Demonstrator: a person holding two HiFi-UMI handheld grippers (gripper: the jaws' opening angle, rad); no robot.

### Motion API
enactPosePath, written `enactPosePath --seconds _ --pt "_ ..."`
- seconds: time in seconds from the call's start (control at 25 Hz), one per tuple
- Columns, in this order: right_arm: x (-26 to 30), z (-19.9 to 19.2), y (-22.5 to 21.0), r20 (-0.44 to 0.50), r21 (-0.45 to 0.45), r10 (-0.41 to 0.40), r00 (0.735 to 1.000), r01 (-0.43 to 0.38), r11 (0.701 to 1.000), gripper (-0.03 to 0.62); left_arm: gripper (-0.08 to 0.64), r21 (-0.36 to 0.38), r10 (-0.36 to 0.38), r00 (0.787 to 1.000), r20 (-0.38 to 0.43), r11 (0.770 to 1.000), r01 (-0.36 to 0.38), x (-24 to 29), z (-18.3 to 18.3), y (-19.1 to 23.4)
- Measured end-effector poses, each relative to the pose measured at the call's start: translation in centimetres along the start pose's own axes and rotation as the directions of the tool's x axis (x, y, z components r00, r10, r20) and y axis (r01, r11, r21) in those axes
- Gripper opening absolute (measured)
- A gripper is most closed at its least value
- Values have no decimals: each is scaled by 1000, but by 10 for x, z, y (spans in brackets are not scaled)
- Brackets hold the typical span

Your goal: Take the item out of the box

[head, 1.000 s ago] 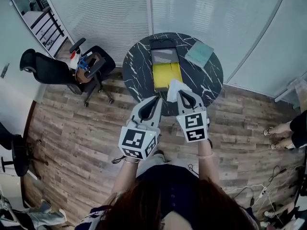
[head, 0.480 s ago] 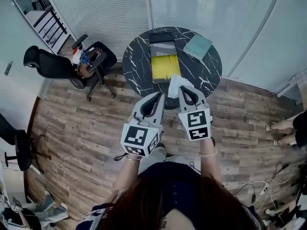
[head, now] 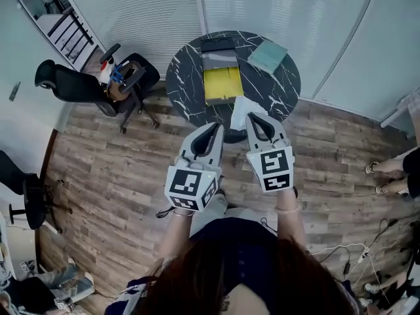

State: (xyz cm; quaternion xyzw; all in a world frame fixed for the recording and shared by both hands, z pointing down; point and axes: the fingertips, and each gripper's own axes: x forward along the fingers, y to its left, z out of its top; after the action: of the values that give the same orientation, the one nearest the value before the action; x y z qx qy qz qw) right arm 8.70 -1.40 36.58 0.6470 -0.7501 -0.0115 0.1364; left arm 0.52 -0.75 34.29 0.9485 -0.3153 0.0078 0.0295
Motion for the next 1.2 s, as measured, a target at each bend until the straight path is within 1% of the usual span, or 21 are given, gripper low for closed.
enactPosePath --seconds 0.52,0.88,1.2 --pt "-40 5 -14 62 23 0 998 -1 1000 25 31 33 2 1000 -7 999 -2 2 -1 -30" --pt "-55 11 -17 88 31 -6 996 4 999 25 30 53 3 1000 -12 999 -2 3 0 -36" --pt "-53 13 -17 95 28 -2 995 -1 1000 25 30 53 10 1000 -18 999 -9 10 -1 -27"
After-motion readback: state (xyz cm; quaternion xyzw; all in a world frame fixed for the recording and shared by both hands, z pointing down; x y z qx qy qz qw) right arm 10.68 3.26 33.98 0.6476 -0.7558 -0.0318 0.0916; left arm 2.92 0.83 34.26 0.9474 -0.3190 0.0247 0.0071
